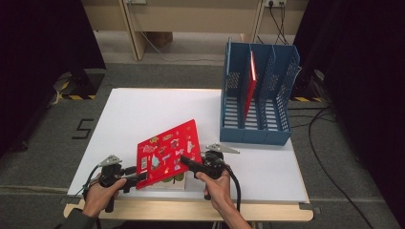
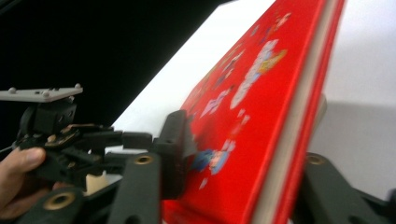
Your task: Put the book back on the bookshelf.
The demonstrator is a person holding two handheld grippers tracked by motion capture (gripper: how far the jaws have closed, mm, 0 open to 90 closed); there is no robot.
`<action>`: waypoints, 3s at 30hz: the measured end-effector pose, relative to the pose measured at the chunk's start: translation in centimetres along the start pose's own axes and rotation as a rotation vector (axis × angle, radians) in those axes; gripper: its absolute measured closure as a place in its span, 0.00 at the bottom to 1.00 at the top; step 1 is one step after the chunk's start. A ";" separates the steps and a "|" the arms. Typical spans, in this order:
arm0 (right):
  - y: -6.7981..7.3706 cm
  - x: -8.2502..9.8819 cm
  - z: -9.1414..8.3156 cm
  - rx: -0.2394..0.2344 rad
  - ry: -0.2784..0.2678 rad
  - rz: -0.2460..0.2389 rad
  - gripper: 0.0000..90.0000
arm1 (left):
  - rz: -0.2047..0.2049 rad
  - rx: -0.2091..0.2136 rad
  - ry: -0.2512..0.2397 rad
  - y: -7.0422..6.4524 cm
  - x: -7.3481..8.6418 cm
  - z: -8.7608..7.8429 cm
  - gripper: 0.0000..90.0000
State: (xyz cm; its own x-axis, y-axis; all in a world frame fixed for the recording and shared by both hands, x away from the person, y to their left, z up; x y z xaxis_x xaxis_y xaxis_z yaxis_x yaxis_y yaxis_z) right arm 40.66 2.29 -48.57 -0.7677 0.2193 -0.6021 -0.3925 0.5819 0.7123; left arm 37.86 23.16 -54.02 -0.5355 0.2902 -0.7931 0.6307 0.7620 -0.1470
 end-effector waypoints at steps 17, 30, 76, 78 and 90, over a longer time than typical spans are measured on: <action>5.8 -4.3 3.5 -0.075 -0.107 -0.055 0.80 | -0.013 -0.046 -0.063 1.3 -0.9 -0.8 0.38; 10.1 -7.1 6.8 -0.125 -0.082 -0.131 0.88 | -0.005 -0.126 -0.115 2.7 -1.4 -1.6 0.39; 7.6 -4.9 1.6 -0.103 -0.174 -0.472 0.83 | 0.133 -0.226 0.097 4.6 1.4 0.2 0.23; 7.5 -4.5 1.9 -0.095 -0.177 -0.496 0.83 | 0.132 -0.224 0.097 4.6 1.4 0.2 0.23; 5.7 -2.7 3.8 -0.081 -0.157 -0.522 0.83 | 0.130 -0.221 0.095 4.6 1.4 0.2 0.23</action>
State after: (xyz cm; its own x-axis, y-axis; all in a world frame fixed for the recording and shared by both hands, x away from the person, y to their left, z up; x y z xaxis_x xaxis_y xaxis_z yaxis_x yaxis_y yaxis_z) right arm 42.40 7.98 -44.21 -0.3779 0.0358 -0.9252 -0.7435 0.5838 0.3262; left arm 40.17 26.96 -55.92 -0.5146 0.4389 -0.7366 0.5652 0.8196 0.0936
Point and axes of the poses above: each handheld gripper's, and its own axes: z roughly forward along the jaws, x roughly out of its underside, y roughly to its left, the point moved 9 cm from there along z, roughly forward along the jaws, and after that the axes turned 15 degrees about z, right-handed, at the moved point
